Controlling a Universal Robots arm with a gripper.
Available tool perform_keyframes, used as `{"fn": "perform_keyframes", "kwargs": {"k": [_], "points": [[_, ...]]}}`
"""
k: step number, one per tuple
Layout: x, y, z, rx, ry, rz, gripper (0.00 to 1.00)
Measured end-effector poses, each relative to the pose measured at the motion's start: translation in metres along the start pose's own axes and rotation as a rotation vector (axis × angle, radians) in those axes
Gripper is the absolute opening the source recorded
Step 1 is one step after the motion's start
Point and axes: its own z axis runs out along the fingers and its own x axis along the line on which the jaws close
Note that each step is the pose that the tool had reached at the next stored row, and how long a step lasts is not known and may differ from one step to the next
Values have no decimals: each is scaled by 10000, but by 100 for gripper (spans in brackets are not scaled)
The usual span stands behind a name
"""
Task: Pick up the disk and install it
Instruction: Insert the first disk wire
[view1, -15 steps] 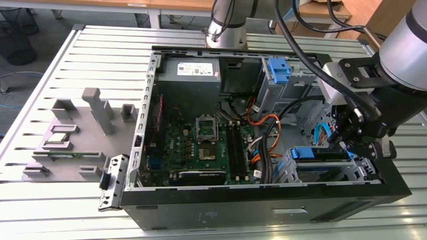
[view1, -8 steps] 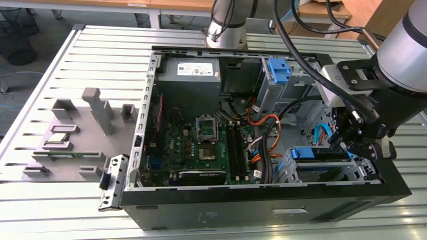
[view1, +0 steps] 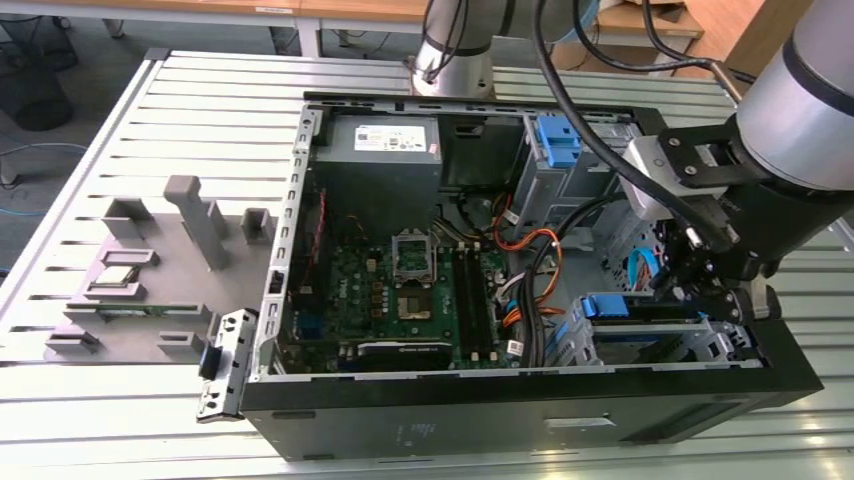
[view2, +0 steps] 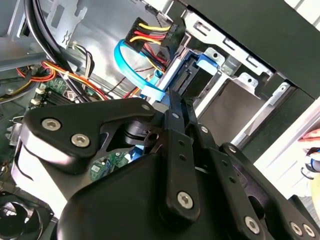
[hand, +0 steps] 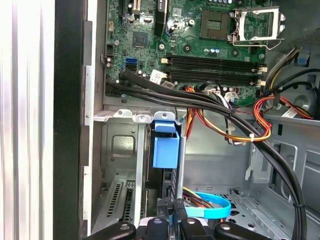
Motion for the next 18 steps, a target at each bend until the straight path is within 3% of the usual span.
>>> {"fn": "perform_keyframes", "kwargs": {"k": [11,18], "points": [[1,54,38,119,9,-17,16],[1,79,47,136,5,-18,16]]}}
